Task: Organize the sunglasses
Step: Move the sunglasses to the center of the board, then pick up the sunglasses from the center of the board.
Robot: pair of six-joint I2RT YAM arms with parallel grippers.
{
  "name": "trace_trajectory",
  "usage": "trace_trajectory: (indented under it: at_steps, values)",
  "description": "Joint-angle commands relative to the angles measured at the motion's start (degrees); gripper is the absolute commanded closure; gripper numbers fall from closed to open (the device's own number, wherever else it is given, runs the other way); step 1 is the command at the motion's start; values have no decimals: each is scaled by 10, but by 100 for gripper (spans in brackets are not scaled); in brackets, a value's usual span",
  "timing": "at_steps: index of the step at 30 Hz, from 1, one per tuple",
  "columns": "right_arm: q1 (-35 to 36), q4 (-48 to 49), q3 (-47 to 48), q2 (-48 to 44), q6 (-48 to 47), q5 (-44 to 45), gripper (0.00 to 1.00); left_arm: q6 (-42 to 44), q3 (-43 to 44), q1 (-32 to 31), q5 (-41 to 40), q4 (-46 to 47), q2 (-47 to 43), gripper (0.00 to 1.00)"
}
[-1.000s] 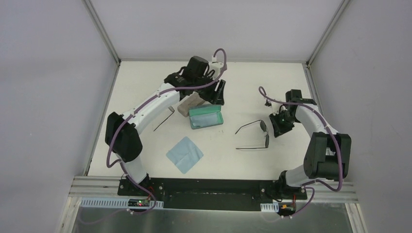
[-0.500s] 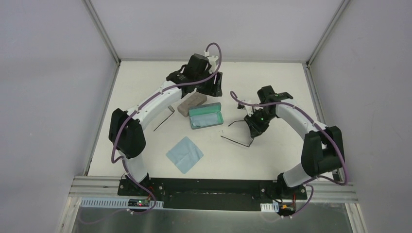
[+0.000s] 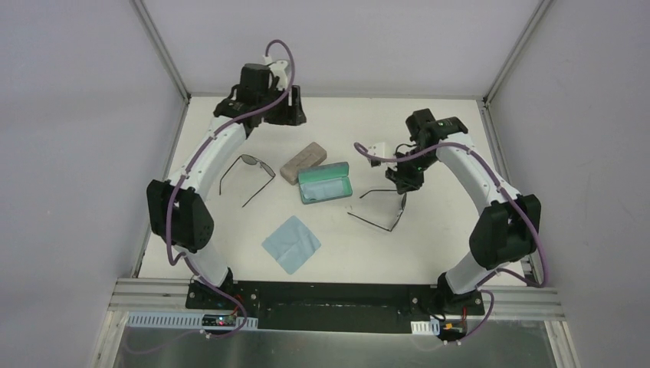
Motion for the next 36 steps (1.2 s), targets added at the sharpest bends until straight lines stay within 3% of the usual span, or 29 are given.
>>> trace_trajectory:
  at_steps: [1,8,15,30,36]
  values:
    - [10,-16,-40,-52,-226,41,76,20,-20,45,32,3,-60,38]
    - [50,37,-110,-64,-377,106,71,34,-41,82,78,1,-88,37]
    - [77,97,-197,-75,-448,152,70,24,-73,124,98,-1,-117,37]
    - [84,140,-247,-74,-439,176,77,-23,-104,186,142,14,-140,37]
    - [89,132,-250,-88,-423,173,89,-25,-107,188,149,15,-141,37]
